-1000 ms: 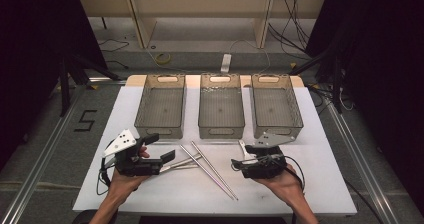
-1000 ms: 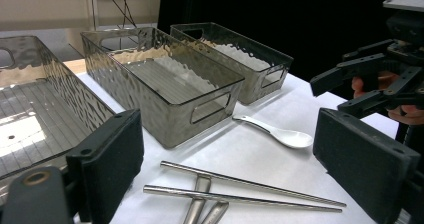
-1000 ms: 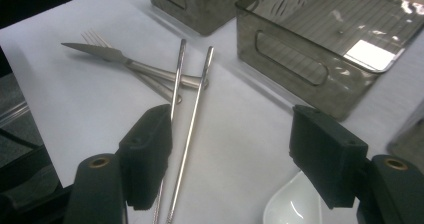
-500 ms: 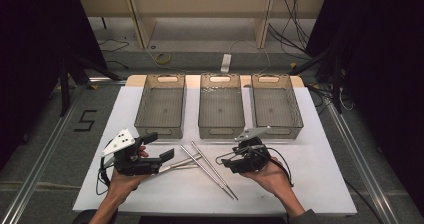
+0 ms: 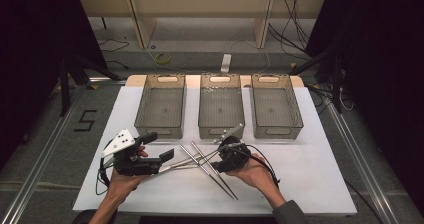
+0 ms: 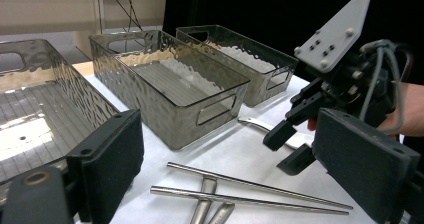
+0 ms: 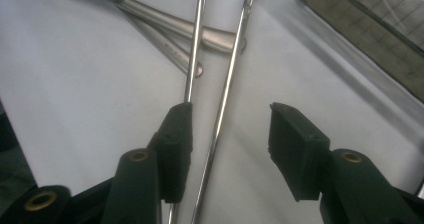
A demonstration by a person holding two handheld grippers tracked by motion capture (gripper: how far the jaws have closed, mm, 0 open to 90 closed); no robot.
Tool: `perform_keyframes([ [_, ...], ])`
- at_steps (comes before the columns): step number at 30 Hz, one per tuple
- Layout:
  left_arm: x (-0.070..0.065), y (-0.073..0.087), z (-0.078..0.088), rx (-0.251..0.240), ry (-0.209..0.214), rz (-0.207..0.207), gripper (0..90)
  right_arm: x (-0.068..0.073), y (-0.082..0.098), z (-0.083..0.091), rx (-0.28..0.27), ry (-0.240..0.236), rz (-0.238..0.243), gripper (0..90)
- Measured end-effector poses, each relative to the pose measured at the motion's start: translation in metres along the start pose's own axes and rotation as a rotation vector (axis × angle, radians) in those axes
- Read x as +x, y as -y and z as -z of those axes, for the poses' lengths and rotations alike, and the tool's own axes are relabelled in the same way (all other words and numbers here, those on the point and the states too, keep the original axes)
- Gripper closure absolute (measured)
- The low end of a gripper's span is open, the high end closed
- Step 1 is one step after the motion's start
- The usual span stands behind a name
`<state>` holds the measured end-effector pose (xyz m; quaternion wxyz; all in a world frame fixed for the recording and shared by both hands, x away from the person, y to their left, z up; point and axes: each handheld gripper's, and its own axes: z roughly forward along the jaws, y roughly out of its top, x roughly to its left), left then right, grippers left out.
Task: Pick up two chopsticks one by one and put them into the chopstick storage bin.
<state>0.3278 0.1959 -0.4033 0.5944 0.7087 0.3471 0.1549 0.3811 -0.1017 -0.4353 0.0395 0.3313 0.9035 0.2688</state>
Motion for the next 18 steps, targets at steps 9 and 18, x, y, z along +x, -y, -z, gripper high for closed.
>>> perform_keyframes([
  [9,0.001,0.0,0.001,0.001,-0.001,0.002,12.0,0.003,-0.008,-0.024,0.114,-0.014,0.03,61.0],
  [18,0.001,-0.001,0.001,-0.007,0.0,0.004,12.1,0.002,-0.008,-0.032,0.175,-0.03,0.047,68.3],
])
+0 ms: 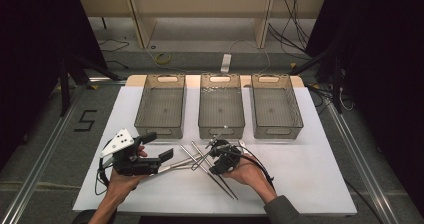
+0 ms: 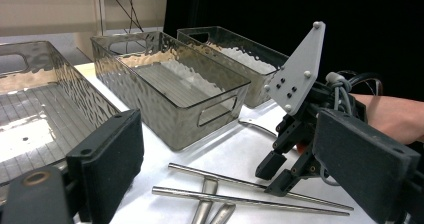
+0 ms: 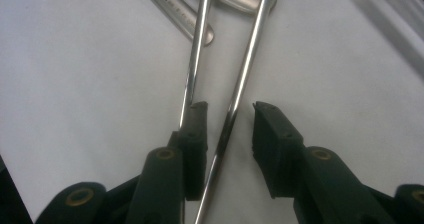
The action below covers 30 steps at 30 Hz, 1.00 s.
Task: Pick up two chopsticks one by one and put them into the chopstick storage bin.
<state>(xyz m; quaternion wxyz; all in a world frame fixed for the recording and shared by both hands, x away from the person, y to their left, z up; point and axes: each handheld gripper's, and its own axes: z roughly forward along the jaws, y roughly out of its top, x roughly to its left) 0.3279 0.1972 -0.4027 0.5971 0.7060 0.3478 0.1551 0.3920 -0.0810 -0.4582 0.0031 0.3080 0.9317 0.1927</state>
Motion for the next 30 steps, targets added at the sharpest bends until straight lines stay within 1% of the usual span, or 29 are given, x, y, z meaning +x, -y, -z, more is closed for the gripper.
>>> perform_keyframes([
  [5,0.0,-0.0001,0.0001,0.003,0.001,-0.003,12.1,0.0004,-0.0011,-0.0034,0.019,-0.003,0.008,71.2],
  [8,0.0,0.0,-0.0003,0.005,0.001,-0.003,12.1,0.0021,-0.0022,-0.0055,0.03,0.017,0.024,73.1],
  [11,-0.0002,0.0,0.0001,0.003,0.001,-0.004,12.1,0.0029,-0.003,-0.0055,0.038,0.022,0.03,74.5],
  [12,0.0002,-0.0001,-0.0002,0.005,0.002,-0.004,12.1,0.004,-0.0035,-0.0056,0.042,0.032,0.032,76.1],
  [16,-0.0001,-0.0001,0.0,0.004,0.002,-0.005,12.1,0.0028,-0.0037,-0.006,0.04,0.035,0.033,78.1],
  [19,0.0001,0.0,-0.0011,0.008,0.003,-0.004,12.1,0.0035,-0.0046,-0.0064,0.049,0.046,0.047,80.1],
  [21,0.0,0.0,-0.001,0.008,0.004,-0.003,12.1,0.0033,-0.0048,-0.0066,0.048,0.049,0.047,81.0],
  [23,0.0002,-0.0001,-0.0003,0.006,0.005,-0.003,12.1,0.0017,-0.0051,-0.0063,0.051,0.045,0.034,84.2],
  [27,0.0002,0.0002,-0.0017,0.009,0.008,0.0,12.1,0.001,-0.0054,-0.0064,0.052,0.042,0.024,86.0],
  [30,-0.0007,0.0,-0.0024,0.01,0.01,-0.006,12.1,0.0006,-0.0054,-0.0065,0.05,0.041,0.03,86.3],
])
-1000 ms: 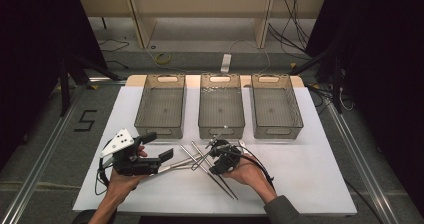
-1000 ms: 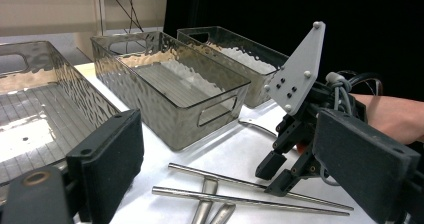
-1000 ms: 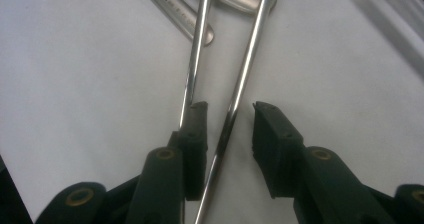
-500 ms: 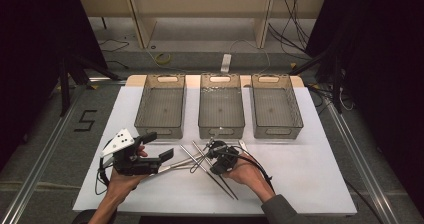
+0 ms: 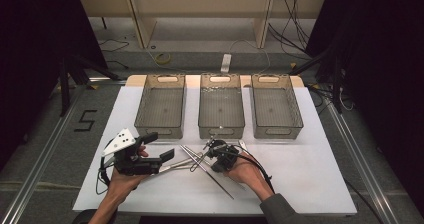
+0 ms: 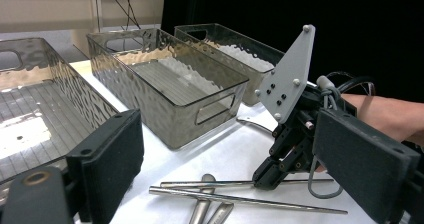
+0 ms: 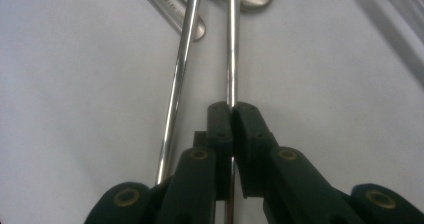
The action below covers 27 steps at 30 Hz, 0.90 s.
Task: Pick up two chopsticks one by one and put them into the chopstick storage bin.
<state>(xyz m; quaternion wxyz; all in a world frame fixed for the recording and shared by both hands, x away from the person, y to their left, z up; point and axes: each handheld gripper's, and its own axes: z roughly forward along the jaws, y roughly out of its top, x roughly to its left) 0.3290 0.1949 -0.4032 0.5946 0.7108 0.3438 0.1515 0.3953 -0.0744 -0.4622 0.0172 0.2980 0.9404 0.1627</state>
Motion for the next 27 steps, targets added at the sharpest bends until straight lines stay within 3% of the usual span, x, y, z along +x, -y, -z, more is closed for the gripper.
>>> perform_keyframes([
  [6,0.002,0.0,0.001,-0.001,-0.002,0.006,12.1,-0.004,0.001,0.004,-0.018,-0.006,0.011,86.8],
  [11,0.001,0.0,0.0,0.006,0.0,0.001,12.1,-0.008,0.002,0.019,-0.064,-0.012,0.022,87.0],
  [15,0.002,0.0,-0.004,0.035,0.013,0.004,12.1,-0.007,0.003,0.033,-0.1,-0.016,0.049,87.0],
  [17,0.002,0.0,-0.006,0.06,0.015,-0.023,12.1,-0.006,0.003,0.037,-0.108,-0.016,0.061,87.0],
  [18,0.001,0.0,-0.008,0.072,0.017,-0.035,12.1,-0.001,0.003,0.044,-0.114,-0.001,0.105,87.0],
  [21,-0.001,0.0,-0.014,0.112,0.028,-0.064,12.1,0.008,0.003,0.053,-0.118,-0.001,0.173,87.0],
  [24,-0.006,0.001,-0.022,0.172,0.038,-0.128,12.2,0.015,0.004,0.056,-0.116,-0.007,0.214,87.0],
  [25,-0.008,0.001,-0.024,0.192,0.049,-0.135,12.5,0.021,0.005,0.058,-0.108,-0.007,0.256,87.0],
  [27,-0.011,0.002,-0.03,0.243,0.078,-0.153,12.6,0.023,0.006,0.059,-0.102,-0.012,0.271,87.0],
])
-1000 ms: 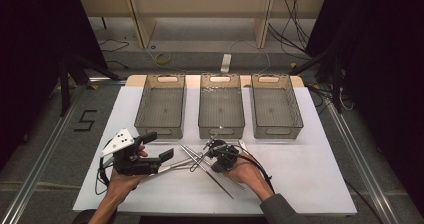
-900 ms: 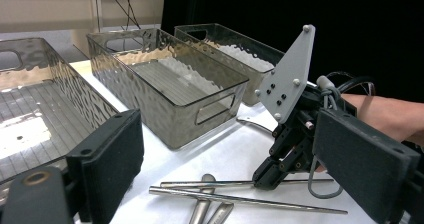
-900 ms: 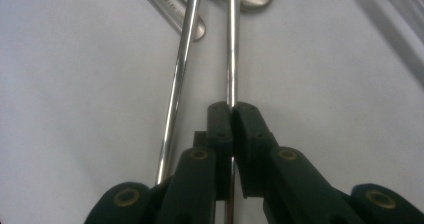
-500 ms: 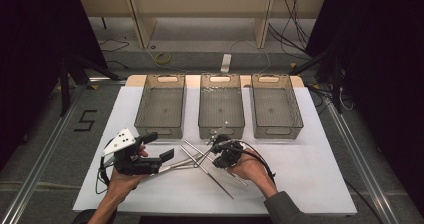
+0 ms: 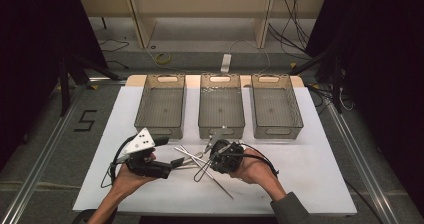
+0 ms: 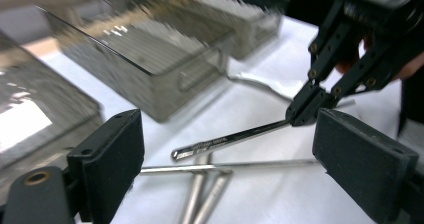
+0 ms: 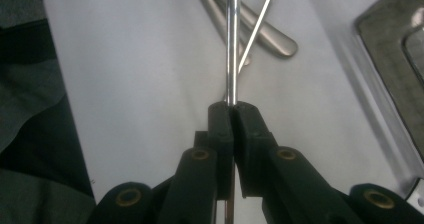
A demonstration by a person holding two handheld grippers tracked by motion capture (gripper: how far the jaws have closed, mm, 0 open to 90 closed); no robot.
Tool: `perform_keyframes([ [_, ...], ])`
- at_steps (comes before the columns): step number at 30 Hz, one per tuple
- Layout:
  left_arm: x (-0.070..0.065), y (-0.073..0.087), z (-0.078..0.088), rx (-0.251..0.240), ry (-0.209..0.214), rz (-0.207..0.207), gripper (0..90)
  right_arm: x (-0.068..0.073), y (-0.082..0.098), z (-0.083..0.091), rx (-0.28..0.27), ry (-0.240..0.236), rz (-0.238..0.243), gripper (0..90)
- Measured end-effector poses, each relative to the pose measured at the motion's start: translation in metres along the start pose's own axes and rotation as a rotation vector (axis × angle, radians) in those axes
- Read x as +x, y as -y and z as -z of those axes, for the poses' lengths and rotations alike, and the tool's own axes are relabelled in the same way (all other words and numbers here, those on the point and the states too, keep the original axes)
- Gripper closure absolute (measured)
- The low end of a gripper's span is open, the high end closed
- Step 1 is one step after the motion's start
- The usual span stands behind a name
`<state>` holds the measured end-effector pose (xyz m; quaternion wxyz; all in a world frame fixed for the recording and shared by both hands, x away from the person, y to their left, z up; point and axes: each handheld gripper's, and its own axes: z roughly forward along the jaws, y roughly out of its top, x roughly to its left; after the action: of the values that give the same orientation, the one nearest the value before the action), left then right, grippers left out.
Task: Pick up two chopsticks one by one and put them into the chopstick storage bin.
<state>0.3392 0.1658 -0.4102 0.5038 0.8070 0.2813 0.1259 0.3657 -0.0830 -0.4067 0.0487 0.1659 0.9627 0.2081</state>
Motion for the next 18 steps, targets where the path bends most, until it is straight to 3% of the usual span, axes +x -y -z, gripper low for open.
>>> perform_keyframes([
  [6,-0.011,-0.001,-0.018,0.155,0.057,-0.098,16.1,0.01,0.0,0.004,0.01,-0.004,0.09,87.0],
  [9,-0.016,-0.002,-0.028,0.241,0.058,-0.152,18.0,0.013,0.0,0.007,0.01,0.001,0.105,87.0],
  [15,-0.022,-0.006,-0.042,0.355,0.084,-0.212,24.2,0.016,0.003,0.007,0.046,0.009,0.154,86.9],
  [18,-0.023,-0.006,-0.044,0.375,0.089,-0.224,28.0,0.018,0.005,0.006,0.066,0.0,0.188,86.9],
])
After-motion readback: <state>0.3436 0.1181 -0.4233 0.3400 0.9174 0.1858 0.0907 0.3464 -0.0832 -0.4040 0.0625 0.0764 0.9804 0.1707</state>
